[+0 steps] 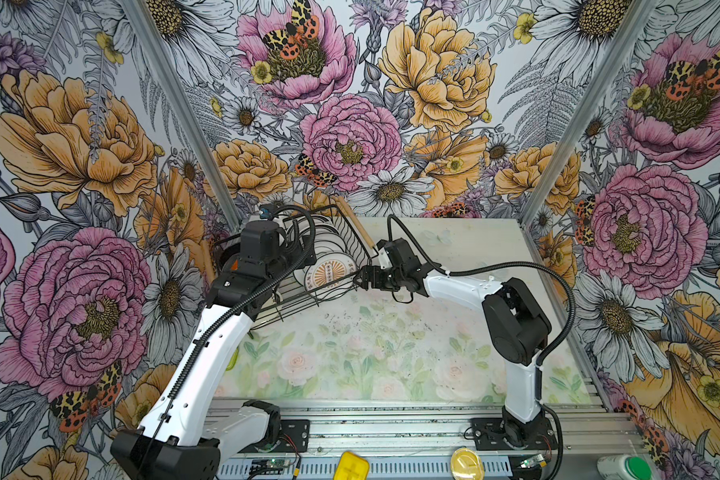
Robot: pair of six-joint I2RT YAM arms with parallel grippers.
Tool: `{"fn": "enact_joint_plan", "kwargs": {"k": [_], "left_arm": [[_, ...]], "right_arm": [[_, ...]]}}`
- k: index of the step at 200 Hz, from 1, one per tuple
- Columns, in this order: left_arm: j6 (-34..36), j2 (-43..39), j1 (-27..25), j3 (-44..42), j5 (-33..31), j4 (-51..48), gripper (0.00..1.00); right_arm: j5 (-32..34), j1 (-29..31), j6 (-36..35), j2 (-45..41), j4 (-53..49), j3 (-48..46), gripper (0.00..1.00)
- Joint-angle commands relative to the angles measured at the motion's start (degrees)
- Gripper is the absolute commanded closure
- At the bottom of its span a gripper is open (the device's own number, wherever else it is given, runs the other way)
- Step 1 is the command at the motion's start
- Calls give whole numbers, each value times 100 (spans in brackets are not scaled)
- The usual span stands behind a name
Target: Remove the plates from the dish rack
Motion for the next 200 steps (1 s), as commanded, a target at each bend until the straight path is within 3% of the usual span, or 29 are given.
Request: {"fn": "enact_joint_plan", "kwargs": {"k": [1, 34, 91, 156, 200], "left_arm": [[396, 592, 104, 398, 654, -864, 1], [608, 1084, 75, 558, 1565, -1078, 1], [1368, 1271, 10, 784, 893, -1194, 1], [2435, 1999, -3, 1235, 1455, -1339, 2], [2858, 2535, 0, 1797, 1289, -1364, 6]], "right_arm": [[-164, -8, -426, -45, 490, 273, 4], [1, -113, -654, -426, 490, -170, 1], [67, -450, -719, -1467, 472, -1285, 1], [-136, -1167, -856, -2870, 437, -2845, 1], [-581, -1605, -944, -3082, 437, -3290, 1]]}}
